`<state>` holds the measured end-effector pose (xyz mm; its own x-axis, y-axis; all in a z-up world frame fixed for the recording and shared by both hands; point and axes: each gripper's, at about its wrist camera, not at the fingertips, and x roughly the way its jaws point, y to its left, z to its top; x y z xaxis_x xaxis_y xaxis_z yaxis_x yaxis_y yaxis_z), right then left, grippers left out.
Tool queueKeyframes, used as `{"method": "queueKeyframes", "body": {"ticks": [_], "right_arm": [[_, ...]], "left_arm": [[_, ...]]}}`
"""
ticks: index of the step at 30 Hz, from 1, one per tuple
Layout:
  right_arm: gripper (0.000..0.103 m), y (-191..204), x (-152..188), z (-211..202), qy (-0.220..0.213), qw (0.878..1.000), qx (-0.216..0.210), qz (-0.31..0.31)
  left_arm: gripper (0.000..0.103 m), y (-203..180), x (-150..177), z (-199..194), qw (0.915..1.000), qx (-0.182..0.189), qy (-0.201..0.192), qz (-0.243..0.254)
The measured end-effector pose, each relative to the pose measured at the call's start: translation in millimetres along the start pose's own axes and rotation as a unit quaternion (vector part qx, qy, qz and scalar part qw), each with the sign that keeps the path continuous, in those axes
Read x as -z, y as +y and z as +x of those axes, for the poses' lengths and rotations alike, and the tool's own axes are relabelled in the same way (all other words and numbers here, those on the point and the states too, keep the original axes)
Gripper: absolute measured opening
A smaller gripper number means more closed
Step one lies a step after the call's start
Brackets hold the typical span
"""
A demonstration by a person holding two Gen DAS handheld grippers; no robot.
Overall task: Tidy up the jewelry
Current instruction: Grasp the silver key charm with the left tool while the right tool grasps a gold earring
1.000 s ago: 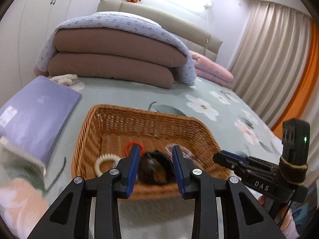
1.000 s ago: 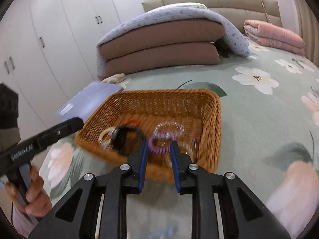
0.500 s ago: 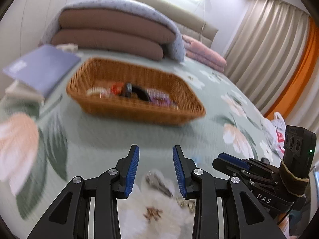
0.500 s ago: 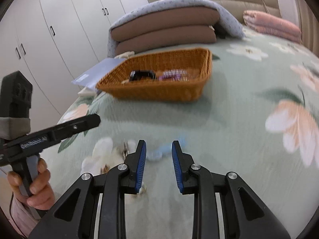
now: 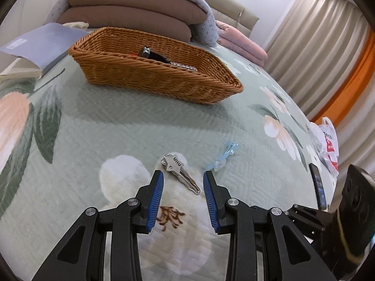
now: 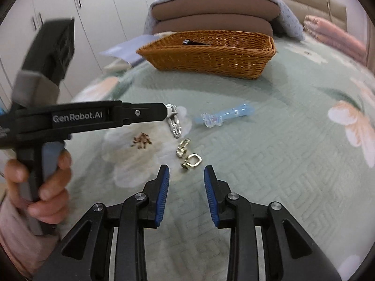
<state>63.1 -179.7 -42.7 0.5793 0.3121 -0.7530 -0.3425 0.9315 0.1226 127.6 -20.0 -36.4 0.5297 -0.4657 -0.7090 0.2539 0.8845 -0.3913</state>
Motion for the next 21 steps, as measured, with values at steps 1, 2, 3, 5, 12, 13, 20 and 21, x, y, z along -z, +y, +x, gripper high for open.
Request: {"method": "queueKeyframes", "body": {"ticks": [1, 2, 3, 5, 12, 13, 20, 21], "right_arm": [[0.034, 1.2, -0.5, 2.3, 0.002, 1.000, 0.010, -0.003], [0.034, 1.6, -0.8, 5.2, 0.006, 1.000, 0.020, -0.003], [0.033, 2.7, -1.5, 8.8, 0.012, 0.999, 0.030, -0.004], [0.033, 5.6, -3.7, 10.6, 0.010, 0.999, 0.040, -0.009], [0.027, 6.0, -8.1, 16.2, 0.012, 0.998, 0.059, -0.011], [0.024, 3.8, -8.0, 16.2, 0.011, 0.998, 0.062, -0.007], [0.011, -8.3, -6.1, 13.6, 0.007, 0.998, 0.055, 0.019], [0.011, -8.9, -5.6, 13.0, 0.007, 0.998, 0.053, 0.019]], "left_arm": [[0.036, 0.4, 0.2, 1.2, 1.0000, 0.000, 0.001, 0.000], [0.036, 0.7, 0.3, 2.6, 1.0000, -0.001, 0.002, 0.000], [0.036, 1.5, 0.2, 3.3, 1.0000, -0.002, 0.003, 0.000], [0.036, 0.5, 0.6, 7.4, 1.0000, -0.007, 0.006, 0.003], [0.036, -4.6, -0.8, 16.3, 0.9994, -0.031, 0.002, 0.012], [0.036, -5.6, -1.4, 18.1, 0.9993, -0.034, 0.001, 0.012], [0.036, -10.3, -6.4, 28.3, 0.9984, -0.056, -0.001, 0.012], [0.036, -11.3, -6.6, 29.7, 0.9981, -0.060, 0.000, 0.014]]}}
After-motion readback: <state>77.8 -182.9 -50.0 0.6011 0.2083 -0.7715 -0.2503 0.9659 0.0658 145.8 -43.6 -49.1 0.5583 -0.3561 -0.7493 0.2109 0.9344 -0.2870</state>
